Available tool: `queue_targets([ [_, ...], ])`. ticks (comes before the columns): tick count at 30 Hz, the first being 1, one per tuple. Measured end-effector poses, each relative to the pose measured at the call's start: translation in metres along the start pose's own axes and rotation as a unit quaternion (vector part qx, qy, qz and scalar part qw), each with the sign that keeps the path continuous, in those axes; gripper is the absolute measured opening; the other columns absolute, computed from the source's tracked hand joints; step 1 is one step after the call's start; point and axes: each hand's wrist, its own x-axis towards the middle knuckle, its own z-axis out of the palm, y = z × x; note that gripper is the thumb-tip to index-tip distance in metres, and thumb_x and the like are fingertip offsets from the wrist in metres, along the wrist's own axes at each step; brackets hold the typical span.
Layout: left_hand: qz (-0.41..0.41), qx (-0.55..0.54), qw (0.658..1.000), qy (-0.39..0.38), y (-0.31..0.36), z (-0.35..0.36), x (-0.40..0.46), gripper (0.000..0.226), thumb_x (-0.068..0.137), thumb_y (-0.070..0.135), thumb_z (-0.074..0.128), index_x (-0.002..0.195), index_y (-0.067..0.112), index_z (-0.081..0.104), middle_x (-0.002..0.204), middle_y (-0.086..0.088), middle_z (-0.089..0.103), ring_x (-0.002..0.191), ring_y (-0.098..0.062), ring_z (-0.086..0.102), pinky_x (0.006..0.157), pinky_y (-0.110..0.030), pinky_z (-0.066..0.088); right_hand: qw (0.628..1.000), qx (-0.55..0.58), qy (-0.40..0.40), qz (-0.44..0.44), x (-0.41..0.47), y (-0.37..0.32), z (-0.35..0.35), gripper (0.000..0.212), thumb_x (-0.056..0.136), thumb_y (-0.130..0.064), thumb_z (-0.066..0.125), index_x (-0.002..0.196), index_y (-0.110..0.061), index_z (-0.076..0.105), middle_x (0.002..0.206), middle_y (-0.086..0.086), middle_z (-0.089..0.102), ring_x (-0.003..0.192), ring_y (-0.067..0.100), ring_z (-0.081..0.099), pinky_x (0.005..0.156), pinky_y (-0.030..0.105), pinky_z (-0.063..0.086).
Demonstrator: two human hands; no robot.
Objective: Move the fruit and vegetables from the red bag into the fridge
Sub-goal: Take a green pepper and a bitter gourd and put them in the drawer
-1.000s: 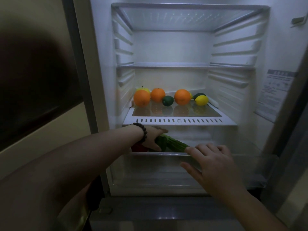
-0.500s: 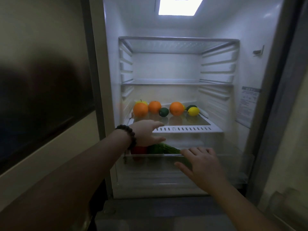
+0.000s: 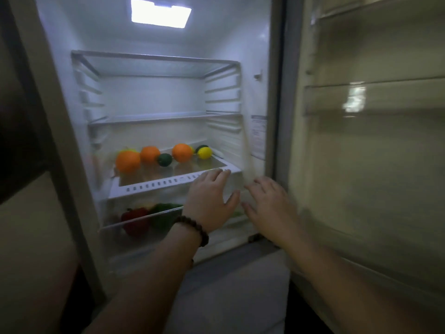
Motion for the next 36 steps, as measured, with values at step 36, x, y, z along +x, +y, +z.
queue_targets([
  [36,0.432,-0.375,0.784,-0.239,0.694,-0.027,-0.384,0.061,0.092,0.048,0.044,0.144,0.018,0.032,0.147,-0.003,0.034,0.137,-0.02,0.028,0.113,-0.037,0.027,0.752,-0.337,0.092,0.559,-0.707,0.062,-0.502,0.044,0.09,-0.036,0.051,0.131,-0.02,0.046,0.137,0.006,0.043,0.129,0.029,0.035,0.104,0.044,0.036],
])
